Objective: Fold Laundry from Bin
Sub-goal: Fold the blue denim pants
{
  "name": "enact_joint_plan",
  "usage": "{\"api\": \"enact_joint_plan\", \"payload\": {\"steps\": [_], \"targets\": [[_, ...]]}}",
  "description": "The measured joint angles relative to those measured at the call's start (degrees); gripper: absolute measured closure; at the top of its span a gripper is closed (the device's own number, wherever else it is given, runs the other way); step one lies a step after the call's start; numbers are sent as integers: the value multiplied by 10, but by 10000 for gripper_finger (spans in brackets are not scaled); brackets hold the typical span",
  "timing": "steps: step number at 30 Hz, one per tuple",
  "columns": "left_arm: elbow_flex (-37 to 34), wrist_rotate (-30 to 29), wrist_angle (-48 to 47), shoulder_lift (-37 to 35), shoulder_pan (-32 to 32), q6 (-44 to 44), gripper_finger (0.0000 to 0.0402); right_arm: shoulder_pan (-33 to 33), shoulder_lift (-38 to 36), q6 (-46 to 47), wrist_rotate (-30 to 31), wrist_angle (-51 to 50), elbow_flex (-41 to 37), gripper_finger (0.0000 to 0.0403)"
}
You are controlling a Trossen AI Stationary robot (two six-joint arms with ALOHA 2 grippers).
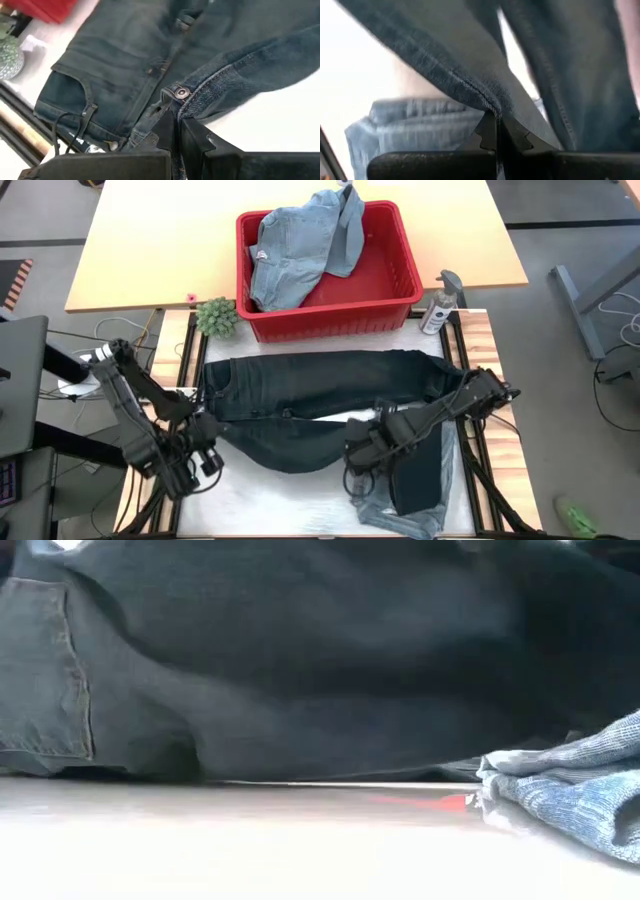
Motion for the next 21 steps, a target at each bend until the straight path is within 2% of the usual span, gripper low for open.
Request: {"api": "enact_joint_plan", "payload": {"steps": [3,9,21], "targets": [[-12,-14,0,-19,18,-11,401,-21,-17,1,27,10,5,377],[-13,-81,0,-46,75,8,401,-74,-47,-7,67,0,6,377],[-13,-67,0,-63,236,61,401,-225,-47,-100,50,0,6,377]]}}
